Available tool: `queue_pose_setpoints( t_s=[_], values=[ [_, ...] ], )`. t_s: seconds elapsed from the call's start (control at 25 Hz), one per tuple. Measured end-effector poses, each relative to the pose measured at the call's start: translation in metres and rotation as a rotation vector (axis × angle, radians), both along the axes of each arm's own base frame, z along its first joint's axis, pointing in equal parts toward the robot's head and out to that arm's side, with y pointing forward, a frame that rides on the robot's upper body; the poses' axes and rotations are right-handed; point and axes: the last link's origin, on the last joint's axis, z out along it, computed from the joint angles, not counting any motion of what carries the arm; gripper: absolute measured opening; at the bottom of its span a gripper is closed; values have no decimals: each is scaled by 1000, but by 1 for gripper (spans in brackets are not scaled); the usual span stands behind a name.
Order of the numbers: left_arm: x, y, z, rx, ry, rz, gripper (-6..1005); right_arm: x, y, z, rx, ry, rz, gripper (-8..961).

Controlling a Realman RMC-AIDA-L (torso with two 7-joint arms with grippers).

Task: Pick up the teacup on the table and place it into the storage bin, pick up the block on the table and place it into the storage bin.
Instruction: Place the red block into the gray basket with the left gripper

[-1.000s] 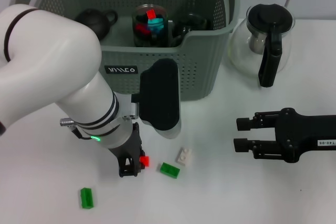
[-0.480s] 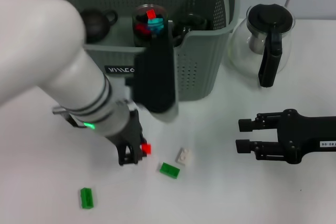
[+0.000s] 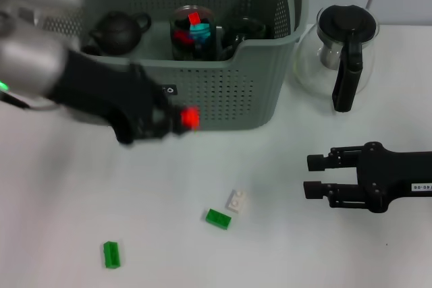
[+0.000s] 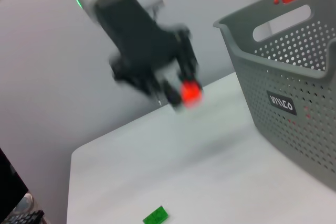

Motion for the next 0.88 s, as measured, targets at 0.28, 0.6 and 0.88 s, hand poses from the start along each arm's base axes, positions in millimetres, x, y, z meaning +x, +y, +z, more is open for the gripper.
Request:
queue_pose_setpoints(
  t_s=[0.28,0.6,0.88],
  values=[
    [13,28,50,251,-368,35,181,-1,-1,-2,-4,-1,5,600],
    [24,88,35,529,-388,146,181,-1,-2,-3,-13,4,5,602],
    [15,132,-33,569,-106,178,180,-4,0,-3,-18,2,11,603]
  ],
)
